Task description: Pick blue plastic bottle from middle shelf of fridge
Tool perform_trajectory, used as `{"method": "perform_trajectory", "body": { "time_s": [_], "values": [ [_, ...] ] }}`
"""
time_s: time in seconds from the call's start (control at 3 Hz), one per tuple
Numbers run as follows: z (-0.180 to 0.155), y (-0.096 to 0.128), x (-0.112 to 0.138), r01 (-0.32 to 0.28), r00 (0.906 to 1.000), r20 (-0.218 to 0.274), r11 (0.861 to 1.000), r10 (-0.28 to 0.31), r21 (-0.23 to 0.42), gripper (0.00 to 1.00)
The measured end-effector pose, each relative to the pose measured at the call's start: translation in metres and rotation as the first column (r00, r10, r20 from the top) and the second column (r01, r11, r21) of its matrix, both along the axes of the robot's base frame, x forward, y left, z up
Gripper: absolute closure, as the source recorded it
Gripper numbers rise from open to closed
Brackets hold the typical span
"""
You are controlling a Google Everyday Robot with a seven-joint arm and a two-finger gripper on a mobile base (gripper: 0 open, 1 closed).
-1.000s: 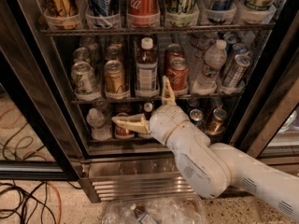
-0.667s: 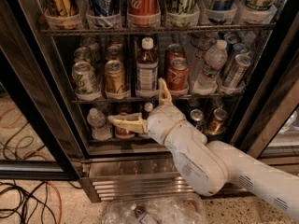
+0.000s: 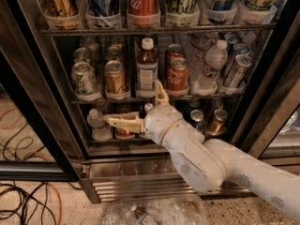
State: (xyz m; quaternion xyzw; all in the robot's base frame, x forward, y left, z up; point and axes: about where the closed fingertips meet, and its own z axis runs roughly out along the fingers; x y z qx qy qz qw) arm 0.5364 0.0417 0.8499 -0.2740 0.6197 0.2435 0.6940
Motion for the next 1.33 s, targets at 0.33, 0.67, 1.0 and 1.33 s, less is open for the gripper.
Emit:
{"method": "perform_trajectory", "body": {
  "time_s": [0.33, 0.67, 1.0, 1.33],
  "values": [
    [0.001, -0.014, 0.002, 0.042, 0.9989, 0.018, 0.999, -0.042, -0.003, 0.0],
    [0.004, -0.037, 0.003, 0.108, 0.9932, 0.043, 0.994, -0.108, 0.002, 0.0],
    [0.008, -0.053, 0.002, 0.156, 0.9851, 0.073, 0.988, -0.156, 0.003, 0.0],
    [0.009, -0.046, -0.001, 0.136, 0.9866, 0.094, 0.991, -0.134, -0.016, 0.0]
  ]
}}
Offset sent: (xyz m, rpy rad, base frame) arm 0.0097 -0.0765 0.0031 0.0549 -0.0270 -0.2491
